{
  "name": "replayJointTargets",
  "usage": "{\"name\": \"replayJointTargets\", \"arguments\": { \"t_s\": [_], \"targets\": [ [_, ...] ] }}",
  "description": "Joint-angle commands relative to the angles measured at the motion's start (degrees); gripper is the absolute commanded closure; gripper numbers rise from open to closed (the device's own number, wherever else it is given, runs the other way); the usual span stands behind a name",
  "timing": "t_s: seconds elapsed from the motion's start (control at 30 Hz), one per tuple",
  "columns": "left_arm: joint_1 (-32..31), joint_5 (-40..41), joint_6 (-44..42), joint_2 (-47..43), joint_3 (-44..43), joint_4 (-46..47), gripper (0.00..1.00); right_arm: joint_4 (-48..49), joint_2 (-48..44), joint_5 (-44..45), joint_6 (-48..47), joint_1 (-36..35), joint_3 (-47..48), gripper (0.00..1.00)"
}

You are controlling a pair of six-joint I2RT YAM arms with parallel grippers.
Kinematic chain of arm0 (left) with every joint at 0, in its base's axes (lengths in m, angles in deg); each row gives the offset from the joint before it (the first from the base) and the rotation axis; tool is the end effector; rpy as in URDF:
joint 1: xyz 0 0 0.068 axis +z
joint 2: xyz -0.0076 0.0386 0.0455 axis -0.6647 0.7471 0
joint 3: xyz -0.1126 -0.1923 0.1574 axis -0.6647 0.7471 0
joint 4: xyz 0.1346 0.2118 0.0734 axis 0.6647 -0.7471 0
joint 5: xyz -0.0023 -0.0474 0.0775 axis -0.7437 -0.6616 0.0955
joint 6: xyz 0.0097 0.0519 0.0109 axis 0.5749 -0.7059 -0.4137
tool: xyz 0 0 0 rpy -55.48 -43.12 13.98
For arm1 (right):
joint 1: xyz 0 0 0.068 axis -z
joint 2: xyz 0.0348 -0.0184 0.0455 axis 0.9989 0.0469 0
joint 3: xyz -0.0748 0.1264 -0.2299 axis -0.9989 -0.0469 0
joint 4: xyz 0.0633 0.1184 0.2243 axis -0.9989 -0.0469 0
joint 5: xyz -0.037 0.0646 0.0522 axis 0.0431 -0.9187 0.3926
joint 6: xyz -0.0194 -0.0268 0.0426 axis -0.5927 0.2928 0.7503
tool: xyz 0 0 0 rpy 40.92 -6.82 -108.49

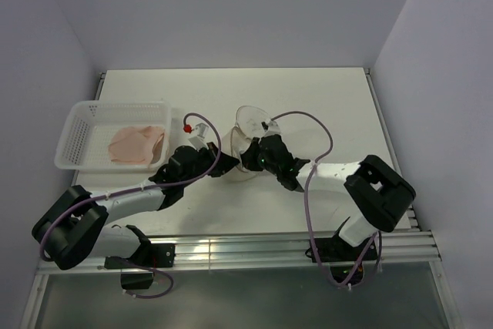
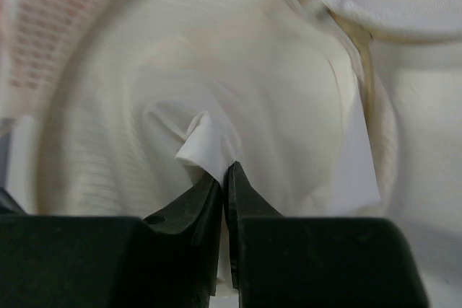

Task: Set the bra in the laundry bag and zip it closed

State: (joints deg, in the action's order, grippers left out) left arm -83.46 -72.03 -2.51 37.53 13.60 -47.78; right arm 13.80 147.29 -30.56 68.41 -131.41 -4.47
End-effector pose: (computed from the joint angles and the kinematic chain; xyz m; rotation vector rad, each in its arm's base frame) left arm 0.1927 -0.1779 0.1984 -0.0923 2.0100 -1.2192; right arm 0.2262 0.2149 0.1880 0.0236 2.1147 0.8607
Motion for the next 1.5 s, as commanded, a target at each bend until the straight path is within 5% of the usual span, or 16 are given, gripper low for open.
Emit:
{"name": "replayJointTargets", "arguments": {
  "t_s": [0.0, 0.17, 0.33, 0.6, 0.8, 1.13, 1.47],
  "targets": [
    [-0.1, -0.9, -0.3, -0.1, 1.2, 3.6, 0.94, 2.0, 1.1, -0.1, 1.0, -1.2, -3.1, 0.89],
    [-0.1, -0.5, -0.6, 0.1, 1.2, 2.9, 0.93, -4.2, -4.4, 2.2, -2.6, -1.7, -2.4, 0.71],
    [-0.1, -0.2, -1.5, 0.1, 0.7, 1.0, 0.96, -12.8, -8.7, 1.3, -6.5, -1.5, 0.9, 0.31],
    [0.0, 2.1, -3.2, -1.4, -0.3, -1.6, 1.00, -21.5, -13.6, -1.9, -10.9, 2.5, 2.7, 0.15],
    [0.0, 2.8, -3.6, -2.4, 0.4, -2.1, 1.00, -20.5, -17.0, -2.4, -10.9, 10.6, 0.0, 0.17],
    [0.0, 1.9, -3.3, -2.6, 1.6, -0.7, 1.00, -19.4, 3.9, 5.8, -13.1, 21.3, 12.8, 0.29],
    [0.0, 1.2, -3.3, -2.3, 2.5, 0.9, 1.00, -20.1, 17.1, 4.8, -11.4, 22.9, 19.2, 0.29]
  ]
}}
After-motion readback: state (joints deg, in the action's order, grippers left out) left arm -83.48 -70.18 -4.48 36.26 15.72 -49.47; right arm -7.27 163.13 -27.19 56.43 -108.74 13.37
